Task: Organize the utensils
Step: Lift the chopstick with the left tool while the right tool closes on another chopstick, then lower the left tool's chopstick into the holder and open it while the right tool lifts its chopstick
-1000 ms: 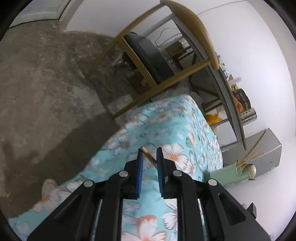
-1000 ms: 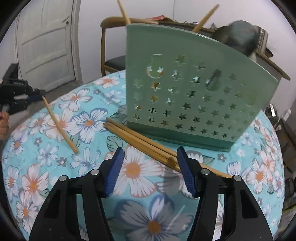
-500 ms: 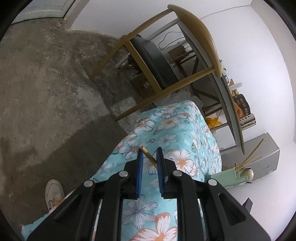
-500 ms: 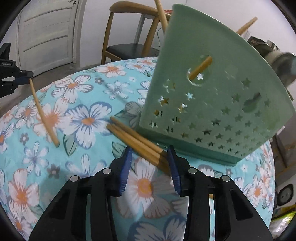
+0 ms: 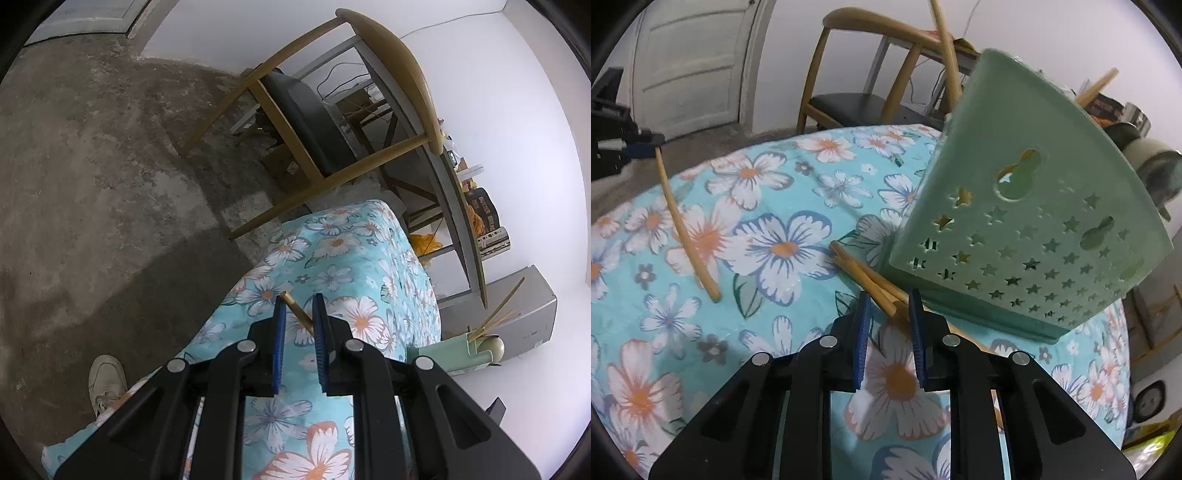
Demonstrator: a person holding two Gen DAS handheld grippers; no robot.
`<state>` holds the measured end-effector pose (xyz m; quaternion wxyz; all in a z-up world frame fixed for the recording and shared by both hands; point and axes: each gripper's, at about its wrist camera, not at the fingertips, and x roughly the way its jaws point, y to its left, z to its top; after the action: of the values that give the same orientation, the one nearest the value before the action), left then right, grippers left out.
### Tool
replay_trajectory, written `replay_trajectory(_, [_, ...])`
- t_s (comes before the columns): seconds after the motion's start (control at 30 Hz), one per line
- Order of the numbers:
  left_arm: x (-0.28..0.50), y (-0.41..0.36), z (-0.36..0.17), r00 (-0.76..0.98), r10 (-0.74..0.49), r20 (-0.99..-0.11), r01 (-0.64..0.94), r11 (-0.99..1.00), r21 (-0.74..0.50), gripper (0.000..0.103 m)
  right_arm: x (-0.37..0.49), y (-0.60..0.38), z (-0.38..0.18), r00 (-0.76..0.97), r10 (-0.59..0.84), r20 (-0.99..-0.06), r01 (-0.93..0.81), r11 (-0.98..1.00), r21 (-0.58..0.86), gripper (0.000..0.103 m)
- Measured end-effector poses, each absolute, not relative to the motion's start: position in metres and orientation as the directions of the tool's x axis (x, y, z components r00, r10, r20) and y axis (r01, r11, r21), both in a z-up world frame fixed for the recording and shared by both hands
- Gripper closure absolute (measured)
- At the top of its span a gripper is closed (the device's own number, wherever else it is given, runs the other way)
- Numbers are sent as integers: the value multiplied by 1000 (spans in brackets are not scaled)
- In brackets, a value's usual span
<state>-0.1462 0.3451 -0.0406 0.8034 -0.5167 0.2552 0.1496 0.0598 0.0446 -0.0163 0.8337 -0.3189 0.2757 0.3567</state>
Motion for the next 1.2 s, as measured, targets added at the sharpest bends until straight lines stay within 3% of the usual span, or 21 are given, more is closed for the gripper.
replay_trajectory(0.37, [-133, 326, -28, 833, -24, -553, -486, 445, -752, 91, 74, -20, 15, 539, 517, -665, -747, 658, -93, 93])
replay_trajectory(0.53, [-126, 314, -18, 846, -5, -534, -470, 467, -749, 92, 83, -71, 41, 566, 581, -585, -682, 729, 65, 99])
replay_trajectory(0.8, [-119, 289, 13, 894, 43, -447, -398, 536, -744, 94, 96, -129, 66, 638, 611, -468, -564, 785, 256, 99])
replay_trajectory(1.2, [-115, 198, 90, 958, 160, -239, -261, 832, -490, 97, 102, -180, 85, 750, 559, -353, -440, 820, 365, 99])
